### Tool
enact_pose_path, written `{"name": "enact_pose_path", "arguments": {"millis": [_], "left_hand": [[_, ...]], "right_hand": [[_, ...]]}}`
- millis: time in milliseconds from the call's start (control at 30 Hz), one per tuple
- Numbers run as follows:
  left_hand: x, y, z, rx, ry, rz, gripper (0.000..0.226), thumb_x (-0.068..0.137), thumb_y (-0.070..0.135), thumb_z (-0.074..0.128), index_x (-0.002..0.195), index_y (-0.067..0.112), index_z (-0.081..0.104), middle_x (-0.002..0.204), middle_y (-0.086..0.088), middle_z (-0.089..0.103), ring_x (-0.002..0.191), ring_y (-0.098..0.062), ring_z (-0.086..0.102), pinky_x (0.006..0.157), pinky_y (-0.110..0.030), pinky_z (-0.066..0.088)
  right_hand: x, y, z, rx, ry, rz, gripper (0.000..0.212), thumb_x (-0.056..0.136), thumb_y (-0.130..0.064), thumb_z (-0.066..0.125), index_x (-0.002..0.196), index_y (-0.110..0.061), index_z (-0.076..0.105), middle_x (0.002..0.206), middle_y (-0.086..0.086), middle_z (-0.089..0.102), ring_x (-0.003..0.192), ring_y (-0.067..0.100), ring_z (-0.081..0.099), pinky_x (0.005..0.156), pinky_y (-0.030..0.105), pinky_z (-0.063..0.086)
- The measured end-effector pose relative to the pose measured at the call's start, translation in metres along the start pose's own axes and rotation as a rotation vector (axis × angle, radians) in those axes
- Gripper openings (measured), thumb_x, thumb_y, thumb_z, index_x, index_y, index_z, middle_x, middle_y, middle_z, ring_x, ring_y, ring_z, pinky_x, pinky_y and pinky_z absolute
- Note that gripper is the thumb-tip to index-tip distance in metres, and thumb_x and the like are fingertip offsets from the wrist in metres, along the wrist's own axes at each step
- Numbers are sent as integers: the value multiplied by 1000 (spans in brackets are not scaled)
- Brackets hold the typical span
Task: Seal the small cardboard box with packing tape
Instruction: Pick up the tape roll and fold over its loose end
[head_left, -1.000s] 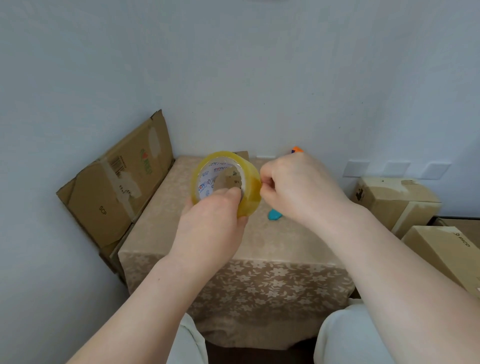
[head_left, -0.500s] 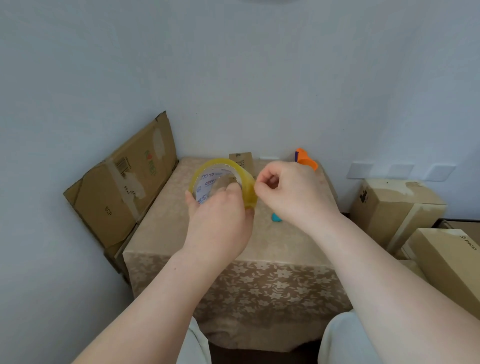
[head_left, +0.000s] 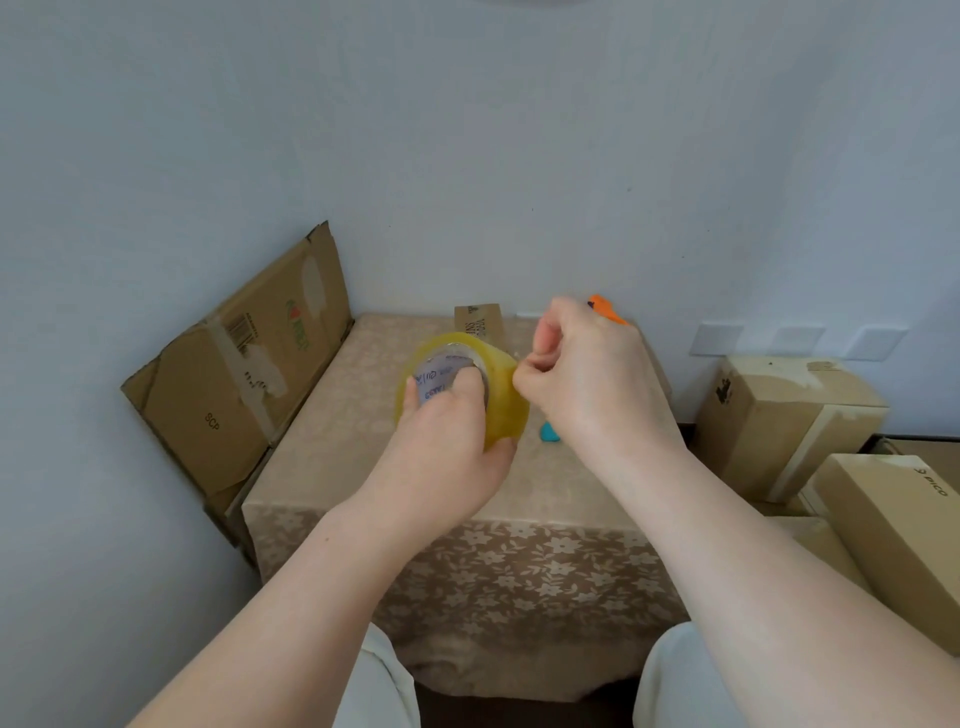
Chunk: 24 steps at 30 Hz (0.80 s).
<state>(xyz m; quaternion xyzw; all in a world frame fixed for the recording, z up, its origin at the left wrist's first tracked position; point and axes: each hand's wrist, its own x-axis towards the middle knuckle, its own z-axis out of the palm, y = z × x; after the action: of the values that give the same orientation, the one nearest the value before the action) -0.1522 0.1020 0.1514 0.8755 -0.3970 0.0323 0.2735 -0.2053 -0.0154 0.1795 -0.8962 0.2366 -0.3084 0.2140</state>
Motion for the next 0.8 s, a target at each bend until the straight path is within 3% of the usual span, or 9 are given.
{"name": "enact_pose_path", "arguments": {"millis": [100, 200, 233, 300, 367, 500, 600, 667, 800], "left_hand": [[-2, -4, 3, 2, -8, 49, 33, 87, 24, 55, 74, 24, 25, 60, 11, 36, 59, -9, 34, 110, -47, 25], [-3, -3, 6, 29, -19, 87, 24, 91, 25, 51, 84, 18, 29, 60, 8, 41, 64, -16, 42, 113, -43, 24], [-4, -1, 7, 21, -22, 94, 23, 91, 26, 50, 86, 17, 29, 62, 6, 44, 67, -20, 48, 110, -40, 30], [-4, 2, 8, 8, -16, 82, 22, 92, 27, 49, 88, 16, 30, 73, -3, 54, 72, -25, 54, 77, -37, 45], [0, 4, 6, 49, -34, 35, 18, 93, 26, 45, 91, 12, 33, 87, -12, 61, 70, -26, 54, 57, -33, 37], [16, -2, -2, 149, -181, -110, 22, 91, 13, 42, 109, 2, 45, 101, -14, 60, 92, -30, 61, 68, -34, 43], [24, -11, -4, 44, -283, -184, 11, 83, 8, 48, 87, 5, 57, 84, -9, 65, 79, -27, 66, 70, -38, 55], [24, -14, -3, -108, -275, -244, 11, 77, 7, 49, 74, 5, 59, 72, -13, 68, 66, -28, 68, 64, -45, 59], [18, -14, 1, -228, -159, -308, 23, 84, 16, 56, 64, 14, 45, 73, -14, 64, 66, -27, 63, 62, -39, 54]], "right_hand": [[0, 2, 0, -34, 31, -39, 13, 77, -7, 50, 86, -17, 49, 62, -7, 41, 56, 7, 39, 44, 23, 29], [1, 3, 5, -30, -18, -84, 21, 79, -3, 46, 92, -19, 45, 66, 0, 56, 66, 21, 51, 53, 32, 38], [1, 3, 8, 11, -28, -88, 24, 77, 0, 44, 91, -19, 43, 68, 4, 60, 69, 26, 54, 56, 34, 41], [1, -1, 13, 98, -31, -109, 29, 72, 6, 39, 87, -19, 39, 69, 12, 61, 69, 32, 56, 59, 37, 43], [-2, -6, 18, 102, -45, -152, 29, 70, 4, 38, 86, -20, 35, 71, 14, 59, 68, 34, 52, 57, 37, 39], [-8, -18, 27, 124, -84, -285, 21, 65, -10, 29, 79, -26, 27, 72, 11, 50, 70, 31, 46, 55, 33, 32], [-10, -16, 38, 164, -74, -379, 27, 68, -1, 37, 76, -26, 28, 66, 11, 48, 64, 27, 42, 53, 37, 36], [-10, -12, 40, 221, -40, -319, 23, 75, 5, 44, 79, -18, 41, 66, 11, 54, 63, 28, 48, 55, 41, 43], [-6, -4, 39, 257, -6, -183, 16, 78, 3, 52, 82, -13, 52, 71, 5, 62, 67, 23, 59, 63, 38, 50]]}}
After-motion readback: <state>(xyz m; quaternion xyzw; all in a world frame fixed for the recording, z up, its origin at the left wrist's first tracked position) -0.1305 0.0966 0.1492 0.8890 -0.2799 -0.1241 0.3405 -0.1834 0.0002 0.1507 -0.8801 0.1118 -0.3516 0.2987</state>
